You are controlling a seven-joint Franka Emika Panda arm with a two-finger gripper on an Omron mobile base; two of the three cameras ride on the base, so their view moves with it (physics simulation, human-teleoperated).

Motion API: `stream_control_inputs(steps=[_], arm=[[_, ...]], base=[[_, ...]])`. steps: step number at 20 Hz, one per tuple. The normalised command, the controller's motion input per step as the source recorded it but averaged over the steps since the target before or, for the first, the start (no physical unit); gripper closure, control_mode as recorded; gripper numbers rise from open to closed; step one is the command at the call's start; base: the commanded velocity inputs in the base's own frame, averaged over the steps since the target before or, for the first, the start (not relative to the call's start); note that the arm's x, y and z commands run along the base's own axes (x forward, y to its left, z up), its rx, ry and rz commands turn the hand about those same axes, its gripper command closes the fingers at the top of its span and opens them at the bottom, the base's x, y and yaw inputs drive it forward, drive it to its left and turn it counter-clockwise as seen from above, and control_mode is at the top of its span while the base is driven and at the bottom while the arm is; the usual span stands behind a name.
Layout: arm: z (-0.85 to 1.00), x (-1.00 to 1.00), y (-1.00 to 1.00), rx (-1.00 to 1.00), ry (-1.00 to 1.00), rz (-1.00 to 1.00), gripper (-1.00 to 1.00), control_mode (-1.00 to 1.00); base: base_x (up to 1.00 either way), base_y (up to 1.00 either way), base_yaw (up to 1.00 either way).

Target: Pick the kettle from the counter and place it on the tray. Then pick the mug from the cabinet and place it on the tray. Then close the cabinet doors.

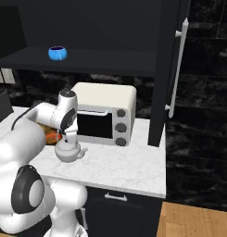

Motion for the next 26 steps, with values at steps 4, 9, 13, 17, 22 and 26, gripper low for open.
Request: stream_control_inputs(steps=[4, 9, 13, 17, 22, 26], arm=[[-0.20, 0.00, 0.10, 0.00, 0.00, 0.00, -1.00, -1.00], [-0.30, -0.06, 0.19, 0.00, 0.00, -0.01, 1.00, -1.00], [-0.19, -0.02, 0.12, 0.00, 0.00, -0.01, 1.00, -1.00], [-0.23, -0.35, 0.04, 0.00, 0.00, 0.00, 1.00, -1.00], [-0.18, -0.35, 0.10, 0.00, -0.04, 0.00, 1.00, -1.00], [0.40, -0.15, 0.32, 0.00, -0.15, -0.01, 1.00, -1.00]], base=[[0.00, 0.00, 0.00], [0.00, 0.00, 0.00], [0.00, 0.00, 0.00], [0.00, 0.00, 0.00], [0.00, 0.00, 0.00], [0.00, 0.00, 0.00]])
